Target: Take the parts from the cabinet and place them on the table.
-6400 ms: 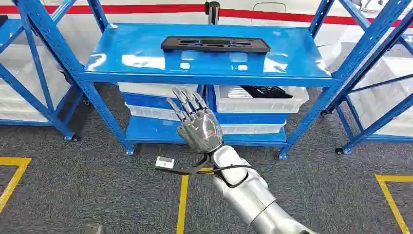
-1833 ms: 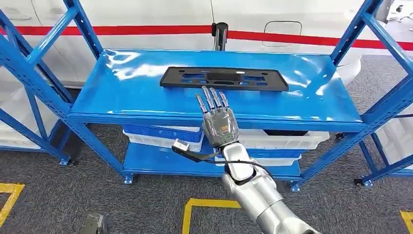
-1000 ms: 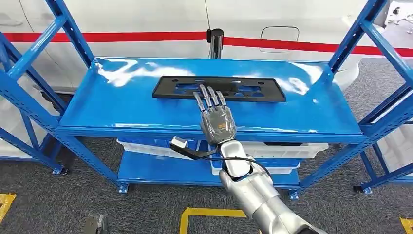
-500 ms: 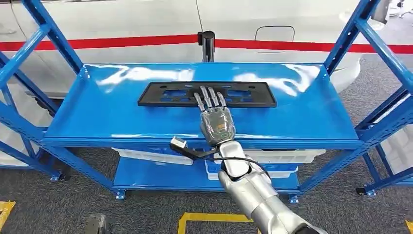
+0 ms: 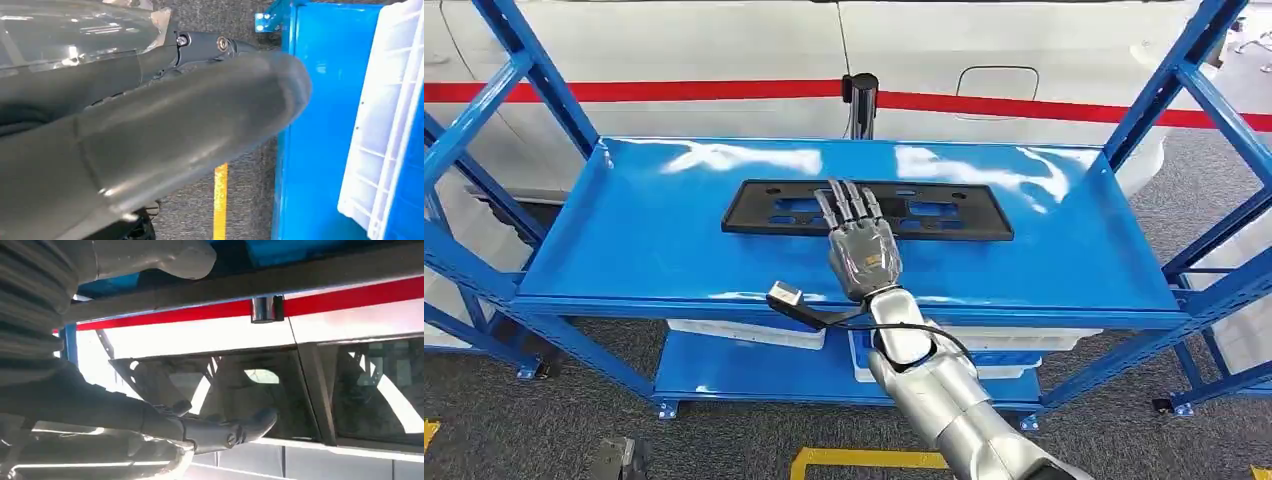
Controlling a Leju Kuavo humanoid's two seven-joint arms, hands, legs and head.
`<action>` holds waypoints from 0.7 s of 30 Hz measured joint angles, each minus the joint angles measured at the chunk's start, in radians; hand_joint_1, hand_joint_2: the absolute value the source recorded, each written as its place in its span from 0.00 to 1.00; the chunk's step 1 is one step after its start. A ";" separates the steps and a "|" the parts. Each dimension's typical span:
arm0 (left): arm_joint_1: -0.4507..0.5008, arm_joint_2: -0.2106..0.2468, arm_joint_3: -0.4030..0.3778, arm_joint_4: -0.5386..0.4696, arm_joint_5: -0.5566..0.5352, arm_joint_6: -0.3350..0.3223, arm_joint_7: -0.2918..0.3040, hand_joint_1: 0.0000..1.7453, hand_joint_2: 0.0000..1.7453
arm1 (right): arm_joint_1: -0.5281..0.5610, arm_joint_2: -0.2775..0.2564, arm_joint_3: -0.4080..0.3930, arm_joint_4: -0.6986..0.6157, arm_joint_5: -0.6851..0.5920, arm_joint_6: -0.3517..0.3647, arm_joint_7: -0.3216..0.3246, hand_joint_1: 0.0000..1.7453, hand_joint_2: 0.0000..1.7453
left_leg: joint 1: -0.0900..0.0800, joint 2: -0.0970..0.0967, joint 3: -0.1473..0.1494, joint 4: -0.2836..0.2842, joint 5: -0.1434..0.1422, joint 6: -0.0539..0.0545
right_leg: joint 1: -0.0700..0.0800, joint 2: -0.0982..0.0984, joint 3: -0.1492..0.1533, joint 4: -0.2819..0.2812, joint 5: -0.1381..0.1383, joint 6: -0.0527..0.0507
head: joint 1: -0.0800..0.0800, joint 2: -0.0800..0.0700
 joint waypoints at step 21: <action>-0.004 -0.003 0.052 -0.007 -0.011 0.006 -0.042 0.00 0.00 | -0.044 -0.006 0.024 0.076 0.007 0.190 0.134 0.81 1.00 | 0.001 -0.002 0.044 -0.003 -0.048 -0.015 | 0.003 0.003 0.022 -0.163 0.127 -0.003 | -0.003 0.000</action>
